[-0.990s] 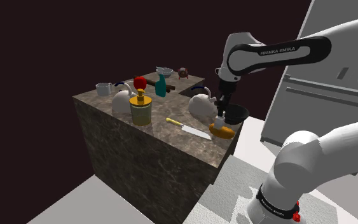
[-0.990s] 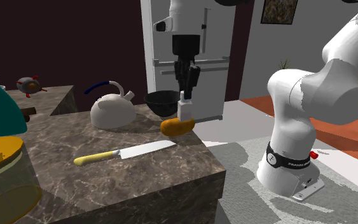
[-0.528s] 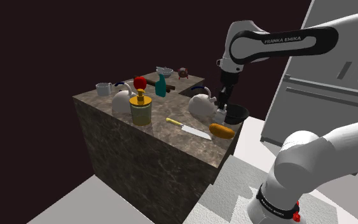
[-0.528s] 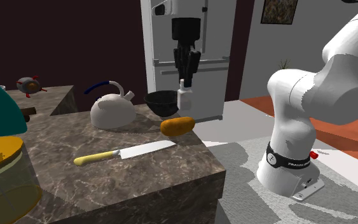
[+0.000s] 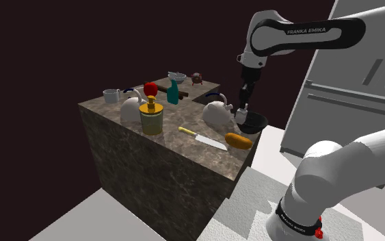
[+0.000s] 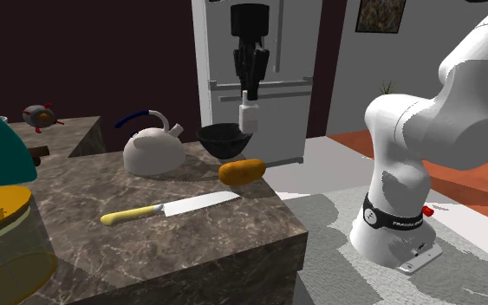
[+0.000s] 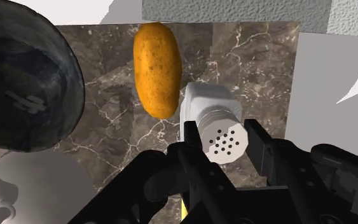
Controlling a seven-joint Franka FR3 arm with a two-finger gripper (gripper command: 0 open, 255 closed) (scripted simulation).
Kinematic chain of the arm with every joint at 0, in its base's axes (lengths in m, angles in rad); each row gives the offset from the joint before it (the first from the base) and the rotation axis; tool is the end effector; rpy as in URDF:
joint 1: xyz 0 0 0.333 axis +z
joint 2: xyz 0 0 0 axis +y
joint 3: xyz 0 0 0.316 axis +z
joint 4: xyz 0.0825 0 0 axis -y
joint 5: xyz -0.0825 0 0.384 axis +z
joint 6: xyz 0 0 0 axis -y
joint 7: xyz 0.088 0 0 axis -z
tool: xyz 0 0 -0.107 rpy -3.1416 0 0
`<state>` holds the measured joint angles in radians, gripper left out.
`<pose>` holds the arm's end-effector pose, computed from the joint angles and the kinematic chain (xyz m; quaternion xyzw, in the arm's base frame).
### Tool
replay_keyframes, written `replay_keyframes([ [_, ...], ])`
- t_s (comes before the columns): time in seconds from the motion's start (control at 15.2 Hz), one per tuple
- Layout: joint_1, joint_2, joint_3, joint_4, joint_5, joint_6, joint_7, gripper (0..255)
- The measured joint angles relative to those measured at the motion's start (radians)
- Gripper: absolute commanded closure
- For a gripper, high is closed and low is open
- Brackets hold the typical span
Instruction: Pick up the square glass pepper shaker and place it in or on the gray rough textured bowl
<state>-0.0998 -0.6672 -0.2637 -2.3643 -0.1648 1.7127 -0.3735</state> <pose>0.3220 -0.1563 0.5500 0.9990 0.0441 0.0000 0.0006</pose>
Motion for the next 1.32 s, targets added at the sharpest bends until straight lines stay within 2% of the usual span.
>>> replay_keyframes([
  [0.59,-0.029,0.193,-0.192,0.223,-0.04,-0.006,-0.225,255],
  [1.12,-0.033,0.447,-0.371,0.518,0.035,-0.046,-0.455,255],
  [1.32,-0.036,0.489,-0.396,0.527,0.054,-0.018,-0.488,255],
])
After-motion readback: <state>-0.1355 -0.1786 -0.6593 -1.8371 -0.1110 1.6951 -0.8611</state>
